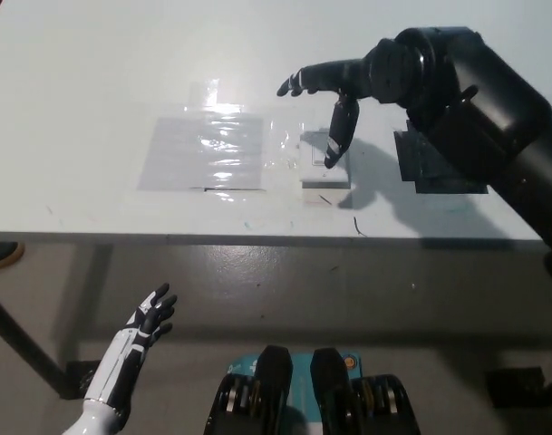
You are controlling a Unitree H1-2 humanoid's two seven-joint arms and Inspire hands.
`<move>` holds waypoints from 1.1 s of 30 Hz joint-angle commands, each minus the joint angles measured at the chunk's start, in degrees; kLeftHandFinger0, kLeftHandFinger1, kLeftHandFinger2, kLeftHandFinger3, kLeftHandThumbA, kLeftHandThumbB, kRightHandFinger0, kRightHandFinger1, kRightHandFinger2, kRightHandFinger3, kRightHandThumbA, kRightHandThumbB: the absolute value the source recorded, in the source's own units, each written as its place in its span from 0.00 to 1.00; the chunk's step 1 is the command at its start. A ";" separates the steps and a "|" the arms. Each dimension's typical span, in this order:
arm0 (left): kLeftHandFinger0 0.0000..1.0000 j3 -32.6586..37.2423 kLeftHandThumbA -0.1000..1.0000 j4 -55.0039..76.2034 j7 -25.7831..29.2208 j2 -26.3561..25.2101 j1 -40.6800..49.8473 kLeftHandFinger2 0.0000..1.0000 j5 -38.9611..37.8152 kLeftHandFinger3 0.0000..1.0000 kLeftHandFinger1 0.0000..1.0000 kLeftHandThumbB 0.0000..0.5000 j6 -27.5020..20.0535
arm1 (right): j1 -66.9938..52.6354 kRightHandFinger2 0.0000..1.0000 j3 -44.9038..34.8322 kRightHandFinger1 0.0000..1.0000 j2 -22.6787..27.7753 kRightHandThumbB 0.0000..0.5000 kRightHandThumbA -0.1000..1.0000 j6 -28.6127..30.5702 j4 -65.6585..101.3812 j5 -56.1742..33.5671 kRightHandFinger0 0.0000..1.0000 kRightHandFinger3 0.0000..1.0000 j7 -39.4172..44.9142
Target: A white switch is kept at the centre of the table close to the robot and the robot uses its right hand to press it to turn it on
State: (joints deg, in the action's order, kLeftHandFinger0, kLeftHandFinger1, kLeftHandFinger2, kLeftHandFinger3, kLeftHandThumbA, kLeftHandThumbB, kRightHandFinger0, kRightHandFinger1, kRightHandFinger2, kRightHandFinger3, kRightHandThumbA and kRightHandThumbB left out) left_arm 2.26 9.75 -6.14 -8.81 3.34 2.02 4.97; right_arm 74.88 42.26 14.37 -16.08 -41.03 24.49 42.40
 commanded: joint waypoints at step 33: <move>1.00 -0.43 1.00 1.22 -0.44 -1.67 -1.10 1.00 -0.18 1.00 1.00 0.20 -0.47 | -2.88 1.00 -0.69 1.00 -0.06 0.51 1.00 4.31 -0.82 6.23 1.00 1.00 3.22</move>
State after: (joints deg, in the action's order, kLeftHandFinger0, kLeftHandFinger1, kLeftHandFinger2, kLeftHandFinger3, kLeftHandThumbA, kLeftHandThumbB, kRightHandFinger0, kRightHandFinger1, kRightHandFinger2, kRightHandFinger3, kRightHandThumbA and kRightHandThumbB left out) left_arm 2.21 9.76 -6.15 -9.47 2.93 1.54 5.23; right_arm 69.81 42.57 13.04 -13.03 -43.78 29.71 44.12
